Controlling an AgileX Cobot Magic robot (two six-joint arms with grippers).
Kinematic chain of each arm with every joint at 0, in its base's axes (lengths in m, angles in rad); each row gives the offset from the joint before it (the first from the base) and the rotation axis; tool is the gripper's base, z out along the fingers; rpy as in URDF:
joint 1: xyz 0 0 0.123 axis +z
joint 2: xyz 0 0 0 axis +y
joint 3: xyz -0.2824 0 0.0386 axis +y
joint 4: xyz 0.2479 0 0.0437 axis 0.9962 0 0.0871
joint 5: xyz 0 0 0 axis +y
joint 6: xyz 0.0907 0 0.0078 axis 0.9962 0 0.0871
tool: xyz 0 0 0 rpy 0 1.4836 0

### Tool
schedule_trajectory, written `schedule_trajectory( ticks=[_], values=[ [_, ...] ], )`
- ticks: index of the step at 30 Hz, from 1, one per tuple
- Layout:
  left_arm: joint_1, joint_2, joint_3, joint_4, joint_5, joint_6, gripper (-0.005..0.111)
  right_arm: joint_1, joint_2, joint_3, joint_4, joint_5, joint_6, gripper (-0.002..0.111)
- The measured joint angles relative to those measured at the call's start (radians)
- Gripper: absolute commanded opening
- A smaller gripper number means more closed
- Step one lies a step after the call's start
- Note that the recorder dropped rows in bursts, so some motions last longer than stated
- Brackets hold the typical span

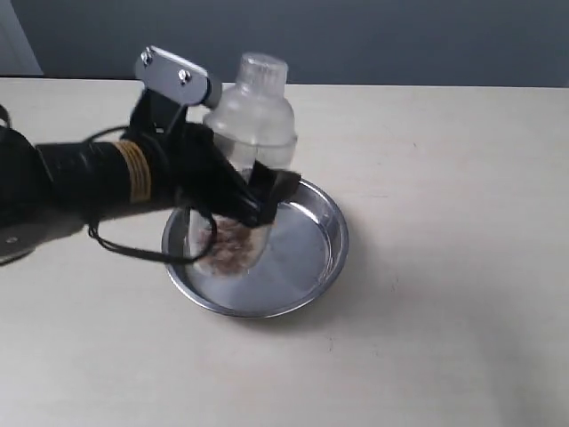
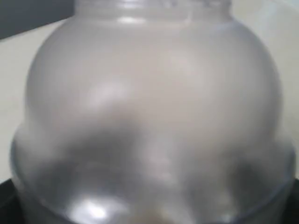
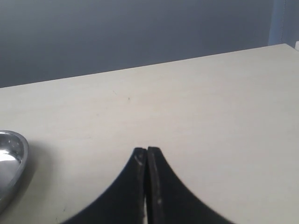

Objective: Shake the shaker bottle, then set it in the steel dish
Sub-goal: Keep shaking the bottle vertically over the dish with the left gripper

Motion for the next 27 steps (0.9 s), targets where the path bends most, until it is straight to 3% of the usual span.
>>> schedule_trajectory(
  ticks=[4, 7, 8, 10, 12, 14, 15, 16, 18, 20, 22, 24, 27],
  values=[
    [-0.002, -0.129, -0.108, -0.002, -0.067, 0.033, 0.0, 0.0, 0.0, 0.0, 0.0, 0.0, 0.0, -0.001],
    [-0.001, -0.092, -0.072, -0.037, -0.157, 0.035, 0.0, 0.0, 0.0, 0.0, 0.0, 0.0, 0.0, -0.001],
    [-0.001, -0.003, -0.02, -0.06, -0.114, 0.035, 0.0, 0.0, 0.0, 0.0, 0.0, 0.0, 0.0, -0.001],
    [-0.001, 0.004, -0.013, -0.056, -0.007, 0.038, 0.0, 0.0, 0.0, 0.0, 0.0, 0.0, 0.0, -0.001],
    [-0.001, -0.091, -0.07, -0.051, -0.062, 0.042, 0.0, 0.0, 0.0, 0.0, 0.0, 0.0, 0.0, -0.001],
    [-0.002, -0.062, -0.04, -0.055, -0.154, 0.042, 0.0, 0.0, 0.0, 0.0, 0.0, 0.0, 0.0, -0.001],
    [-0.002, -0.024, -0.017, -0.056, -0.155, 0.041, 0.0, 0.0, 0.0, 0.0, 0.0, 0.0, 0.0, -0.001],
    [-0.002, 0.037, 0.013, -0.056, -0.061, 0.039, 0.0, 0.0, 0.0, 0.0, 0.0, 0.0, 0.0, -0.001],
    [-0.002, -0.035, -0.021, -0.045, 0.017, 0.037, 0.0, 0.0, 0.0, 0.0, 0.0, 0.0, 0.0, -0.001],
    [-0.002, -0.131, -0.068, -0.045, -0.083, 0.042, 0.0, 0.0, 0.0, 0.0, 0.0, 0.0, 0.0, -0.001],
    [-0.002, -0.073, -0.015, -0.055, -0.147, 0.042, 0.0, 0.0, 0.0, 0.0, 0.0, 0.0, 0.0, -0.001],
    [-0.002, 0.007, 0.029, -0.055, -0.028, 0.04, 0.0, 0.0, 0.0, 0.0, 0.0, 0.0, 0.0, -0.001],
    [-0.002, -0.094, -0.029, -0.05, -0.049, 0.06, 0.0, 0.0, 0.0, 0.0, -0.002, 0.0, 0.0, -0.001]
  ],
)
